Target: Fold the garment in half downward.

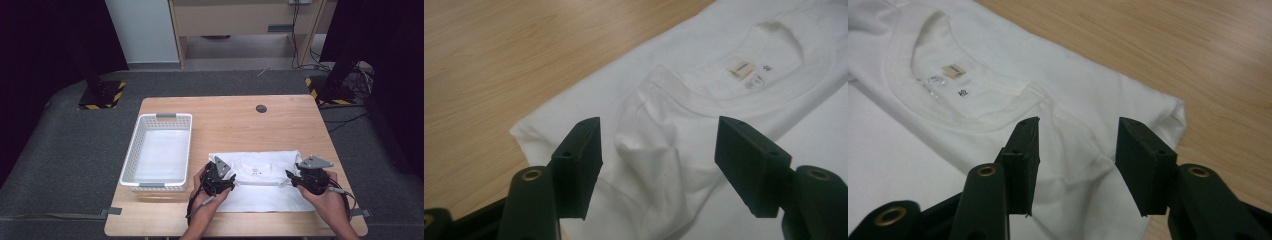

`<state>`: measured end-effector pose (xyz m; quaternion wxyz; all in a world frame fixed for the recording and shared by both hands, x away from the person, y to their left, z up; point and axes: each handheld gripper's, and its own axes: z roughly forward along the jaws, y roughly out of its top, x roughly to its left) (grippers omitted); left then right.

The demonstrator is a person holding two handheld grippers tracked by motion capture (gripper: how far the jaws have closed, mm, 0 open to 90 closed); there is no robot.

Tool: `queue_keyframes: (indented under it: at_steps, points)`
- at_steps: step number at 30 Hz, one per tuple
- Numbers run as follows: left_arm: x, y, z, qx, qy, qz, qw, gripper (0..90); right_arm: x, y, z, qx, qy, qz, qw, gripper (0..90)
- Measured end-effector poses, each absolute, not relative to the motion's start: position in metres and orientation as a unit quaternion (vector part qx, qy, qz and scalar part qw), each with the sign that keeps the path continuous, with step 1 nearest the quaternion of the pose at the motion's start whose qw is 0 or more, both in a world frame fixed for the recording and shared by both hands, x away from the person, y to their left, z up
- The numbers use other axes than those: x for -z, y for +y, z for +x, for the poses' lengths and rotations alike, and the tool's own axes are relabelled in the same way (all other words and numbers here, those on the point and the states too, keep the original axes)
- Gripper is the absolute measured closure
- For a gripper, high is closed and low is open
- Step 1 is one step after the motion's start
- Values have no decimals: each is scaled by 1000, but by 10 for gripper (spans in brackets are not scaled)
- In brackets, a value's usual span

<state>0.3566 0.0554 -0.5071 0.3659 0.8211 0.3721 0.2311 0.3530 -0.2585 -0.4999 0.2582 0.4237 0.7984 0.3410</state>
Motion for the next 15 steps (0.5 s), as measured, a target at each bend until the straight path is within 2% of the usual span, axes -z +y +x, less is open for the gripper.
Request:
queue_keyframes:
  at_steps: [3,6,11,15]
  points:
    - [509,53,362,-221,373,822,370,350,501,-250,362,-338,804,418,253,570]
    - [511,56,368,-218,379,813,385,366,508,-240,372,-329,809,421,244,575]
    - [514,61,378,-202,381,818,380,399,516,-229,384,-330,810,426,231,528]
    - [521,64,386,-170,396,819,380,408,520,-225,390,-324,815,427,221,505]
